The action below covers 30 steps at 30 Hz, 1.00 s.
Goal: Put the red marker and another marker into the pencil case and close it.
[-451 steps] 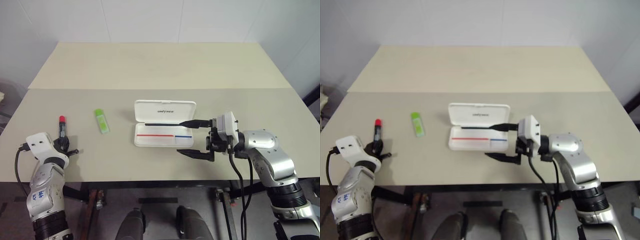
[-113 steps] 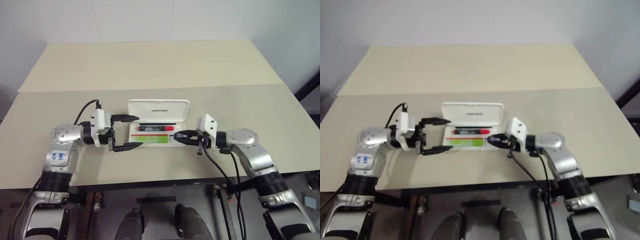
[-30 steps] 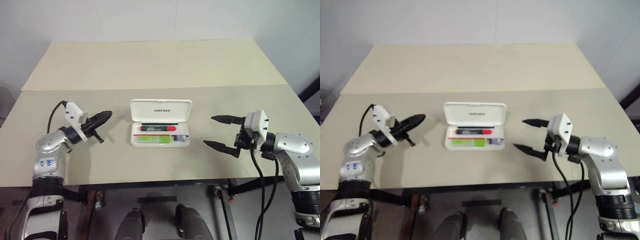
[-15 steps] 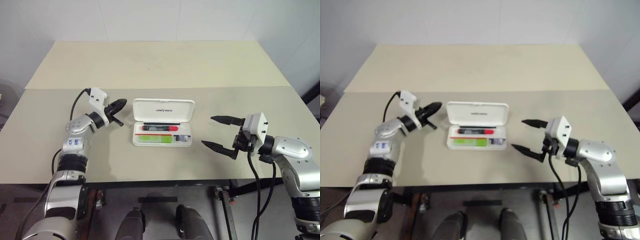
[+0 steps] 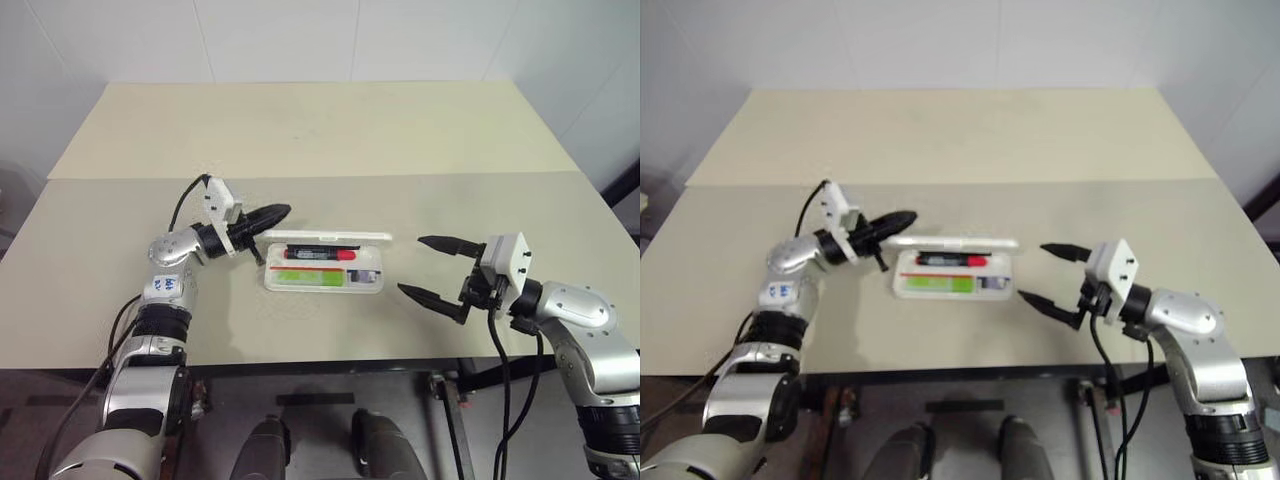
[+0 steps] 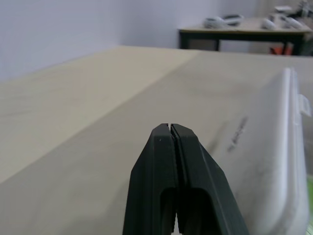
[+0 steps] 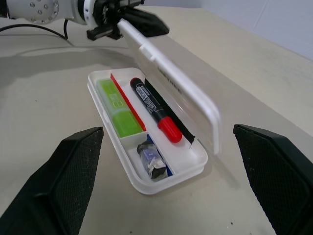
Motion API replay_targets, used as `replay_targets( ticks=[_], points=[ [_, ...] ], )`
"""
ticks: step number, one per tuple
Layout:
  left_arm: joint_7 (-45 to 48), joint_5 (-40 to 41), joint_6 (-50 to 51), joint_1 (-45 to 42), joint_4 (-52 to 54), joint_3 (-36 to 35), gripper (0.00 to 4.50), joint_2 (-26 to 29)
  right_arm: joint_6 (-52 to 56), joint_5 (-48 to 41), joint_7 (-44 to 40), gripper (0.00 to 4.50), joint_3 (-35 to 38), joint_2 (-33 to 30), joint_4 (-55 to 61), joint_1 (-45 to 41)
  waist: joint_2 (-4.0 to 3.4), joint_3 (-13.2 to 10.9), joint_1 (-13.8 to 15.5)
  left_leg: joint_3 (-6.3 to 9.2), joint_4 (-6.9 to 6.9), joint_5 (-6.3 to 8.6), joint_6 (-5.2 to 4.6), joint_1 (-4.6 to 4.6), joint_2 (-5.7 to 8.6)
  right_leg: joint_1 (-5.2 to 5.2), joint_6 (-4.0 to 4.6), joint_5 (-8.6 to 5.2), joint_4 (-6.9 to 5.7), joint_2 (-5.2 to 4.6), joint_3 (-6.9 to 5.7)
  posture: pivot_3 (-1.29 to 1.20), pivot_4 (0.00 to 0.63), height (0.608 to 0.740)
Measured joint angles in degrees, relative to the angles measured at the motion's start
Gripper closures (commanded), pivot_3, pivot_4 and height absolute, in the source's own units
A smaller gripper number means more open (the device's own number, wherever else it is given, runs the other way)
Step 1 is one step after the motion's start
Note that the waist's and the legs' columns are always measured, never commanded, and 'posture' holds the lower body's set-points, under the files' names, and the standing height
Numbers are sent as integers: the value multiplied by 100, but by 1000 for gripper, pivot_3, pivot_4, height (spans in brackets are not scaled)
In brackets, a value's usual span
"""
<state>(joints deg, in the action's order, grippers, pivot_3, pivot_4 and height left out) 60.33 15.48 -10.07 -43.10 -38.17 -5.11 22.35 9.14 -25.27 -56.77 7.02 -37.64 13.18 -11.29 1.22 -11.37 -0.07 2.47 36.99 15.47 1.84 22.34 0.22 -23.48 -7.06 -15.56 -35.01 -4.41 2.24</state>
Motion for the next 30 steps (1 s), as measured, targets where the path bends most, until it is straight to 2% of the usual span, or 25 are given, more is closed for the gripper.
replay_targets(
  ticks=[5, 11, 17, 30],
  points=[
    [591, -194, -374, 100, 39, 334, 4453, 303, 18, 0, 80, 0, -4, 22, 14, 47, 0, 0, 0, 1, 0, 0, 0, 0, -1, 0, 1, 0, 0, 0, 0, 0, 150, 740],
    [647, -850, -757, 99, 28, 892, 4453, 437, 18, 3, 214, 0, -14, 138, 27, 58, 0, 0, 2, 1, 0, 0, -1, 0, -1, 1, 1, 0, -1, 0, 0, 0, 150, 740],
    [470, -1076, -677, 92, 238, 1229, 4453, 250, -24, 104, 491, 0, -51, 361, 147, 122, -1, 0, 9, 2, 2, 1, -3, -2, 0, 3, 1, 0, -2, 0, 0, 0, 150, 740],
    [695, -1193, -104, -170, 366, 1567, 4453, 250, -60, 264, 1002, 0, -121, 675, 501, 572, -2, 2, -10, 4, 5, -2, -6, -11, 0, 12, -1, 0, -7, 2, 3, 0, 150, 740]
  ],
)
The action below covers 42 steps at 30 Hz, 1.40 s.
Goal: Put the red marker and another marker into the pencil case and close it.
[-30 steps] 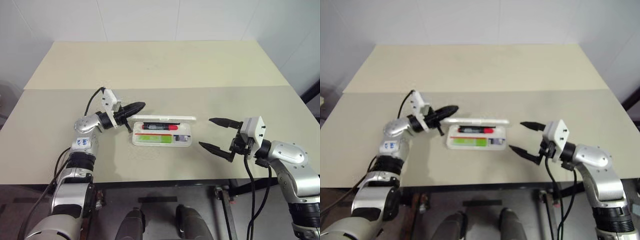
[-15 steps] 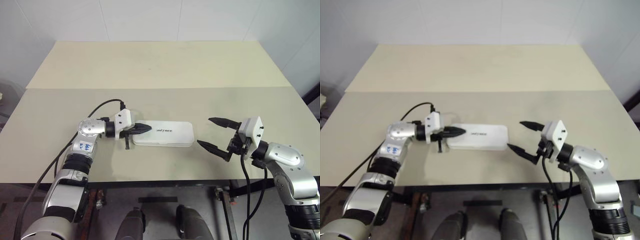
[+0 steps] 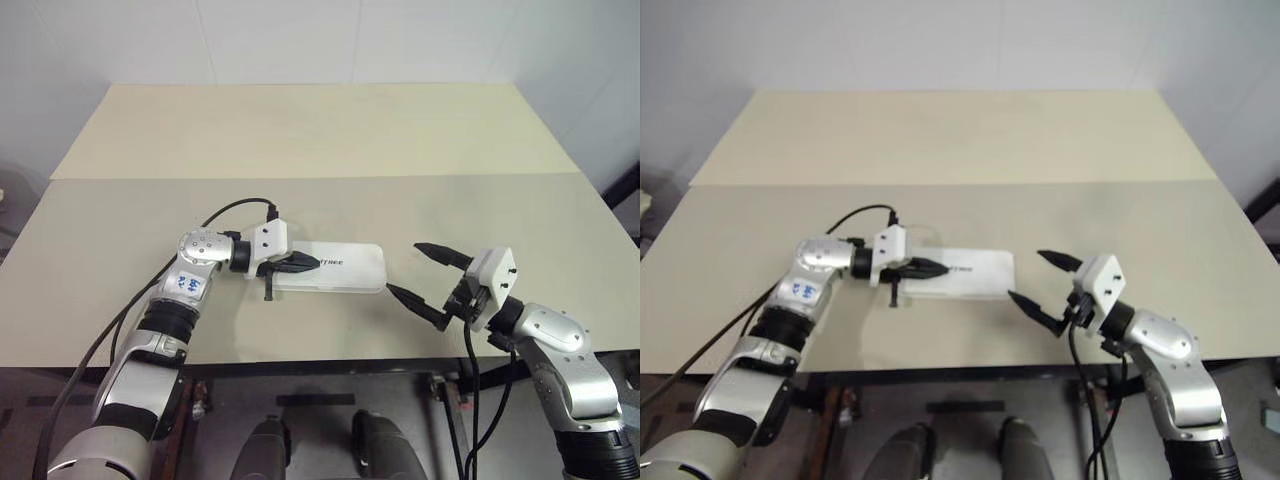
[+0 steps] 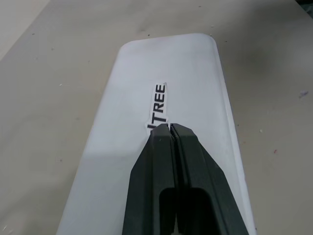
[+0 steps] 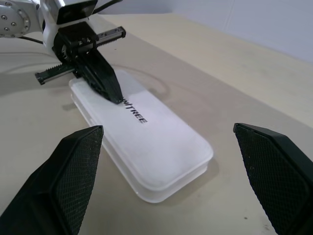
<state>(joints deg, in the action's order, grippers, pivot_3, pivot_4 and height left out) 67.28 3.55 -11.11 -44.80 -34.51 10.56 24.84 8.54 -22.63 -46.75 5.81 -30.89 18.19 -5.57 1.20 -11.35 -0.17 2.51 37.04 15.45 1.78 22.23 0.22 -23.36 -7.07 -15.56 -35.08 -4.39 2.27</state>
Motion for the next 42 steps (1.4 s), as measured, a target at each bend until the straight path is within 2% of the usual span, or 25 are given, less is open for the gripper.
replay_targets(
  ticks=[6, 12, 17, 25, 29, 34, 42],
  points=[
    [54, 406, 520, 20, -4, -197, 4453, -246, 2, -3, 81, 0, 0, -1, 84, 27, 2, -1, 7, 2, 2, 0, 0, 6, 0, -3, 1, -1, -2, 1, -1, 0, 150, 740],
    [111, 1024, 805, 116, 144, -817, 4453, -136, 39, -30, 38, 0, 0, -48, 137, 15, 1, -1, -25, 1, -5, 0, 0, 6, -2, -9, 1, -1, -2, 2, 1, 0, 150, 740],
    [407, 1653, 1179, 830, 878, -1367, 2879, 354, 171, -132, -97, 0, -3, -191, 119, -169, 1, -1, -74, 3, -6, 0, 0, 5, -7, -9, 4, -3, -3, 1, 0, 0, 150, 740],
    [186, 1921, 1486, 1768, 1859, -1894, 74, 844, 228, -219, -329, 0, -26, -246, -204, -567, 1, -1, -9, 4, -8, 0, 1, 5, -7, -9, 8, -5, -1, -5, -1, 0, 150, 740],
    [28, 1993, 1516, 2312, 2204, -2137, 12, 989, 228, -219, -454, 0, -80, -241, -413, -720, 1, -1, -8, 5, -14, 2, 3, 5, -13, -13, 13, -7, 0, -4, -3, 0, 150, 740],
    [-205, 2071, 1415, 2591, 2506, -2211, 12, 966, 168, -229, -612, 0, -96, -225, -531, -761, 1, -1, 21, 6, -11, 2, 3, 6, -11, -11, 13, -7, 3, -12, -4, 0, 150, 740],
    [-399, 2073, 1363, 2589, 2544, -2186, 12, 929, -176, -269, -1226, 0, 405, -915, -1117, -726, 1, -1, 7, 1, -16, 3, 2, 4, -10, -11, 14, -8, 7, -6, -3, 0, 150, 740]
  ],
)
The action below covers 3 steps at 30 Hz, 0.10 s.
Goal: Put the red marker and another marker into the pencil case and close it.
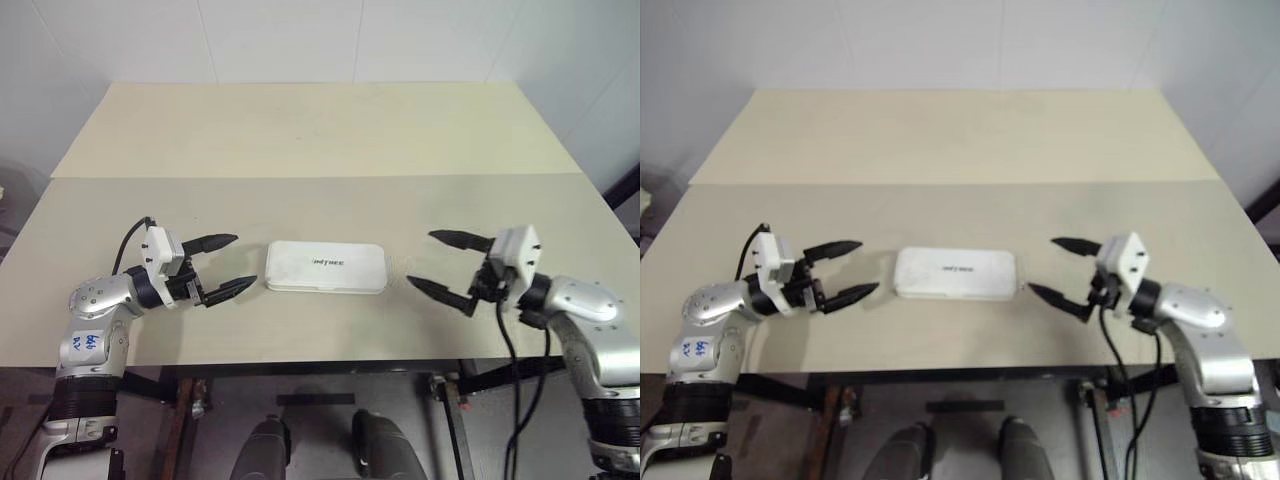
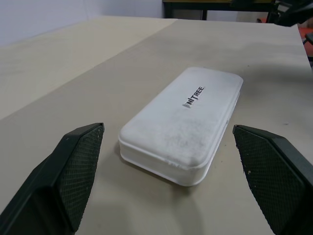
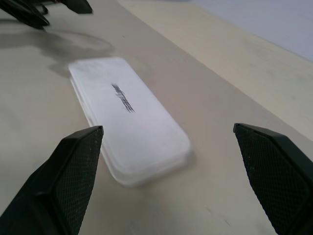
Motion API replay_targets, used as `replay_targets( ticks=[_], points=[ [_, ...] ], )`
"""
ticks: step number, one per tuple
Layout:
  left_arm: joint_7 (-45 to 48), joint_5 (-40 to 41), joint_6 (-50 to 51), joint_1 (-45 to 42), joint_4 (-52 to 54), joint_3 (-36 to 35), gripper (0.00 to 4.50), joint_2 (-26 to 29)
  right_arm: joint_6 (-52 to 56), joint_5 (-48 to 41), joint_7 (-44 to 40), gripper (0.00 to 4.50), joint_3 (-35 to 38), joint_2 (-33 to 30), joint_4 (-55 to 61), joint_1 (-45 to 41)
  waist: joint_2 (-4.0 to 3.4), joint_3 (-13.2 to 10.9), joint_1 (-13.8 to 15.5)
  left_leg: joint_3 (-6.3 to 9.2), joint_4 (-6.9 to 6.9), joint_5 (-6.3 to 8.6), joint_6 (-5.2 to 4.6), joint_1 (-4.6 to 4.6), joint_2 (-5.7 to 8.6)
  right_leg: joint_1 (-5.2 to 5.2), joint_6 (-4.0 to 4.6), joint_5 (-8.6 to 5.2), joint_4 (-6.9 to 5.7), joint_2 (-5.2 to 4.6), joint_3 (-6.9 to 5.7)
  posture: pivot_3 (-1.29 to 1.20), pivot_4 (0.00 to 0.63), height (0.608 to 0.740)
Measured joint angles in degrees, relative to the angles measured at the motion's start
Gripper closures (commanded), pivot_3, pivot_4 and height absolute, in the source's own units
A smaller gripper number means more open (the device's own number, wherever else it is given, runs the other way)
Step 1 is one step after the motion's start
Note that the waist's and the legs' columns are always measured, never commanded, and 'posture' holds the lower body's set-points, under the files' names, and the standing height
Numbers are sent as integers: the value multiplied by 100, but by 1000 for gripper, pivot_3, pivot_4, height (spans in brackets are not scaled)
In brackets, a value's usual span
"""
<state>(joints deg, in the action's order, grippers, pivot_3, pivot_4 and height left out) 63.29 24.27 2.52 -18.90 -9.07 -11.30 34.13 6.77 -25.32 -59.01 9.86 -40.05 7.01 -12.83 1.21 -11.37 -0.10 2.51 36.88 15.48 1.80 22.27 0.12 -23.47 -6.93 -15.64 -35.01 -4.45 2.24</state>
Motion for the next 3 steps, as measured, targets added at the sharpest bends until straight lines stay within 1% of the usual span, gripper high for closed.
replay_targets(
  ticks=[3],
  points=[
    [-20, 0, 2, 1, 14, 30, 12, -2, -96, -5, -159, 0, 16, -1, -172, 86, 0, 0, -28, -3, -1, 0, 0, -1, -1, -1, 0, 0, -2, 2, 2, 0, 150, 740]
  ],
)
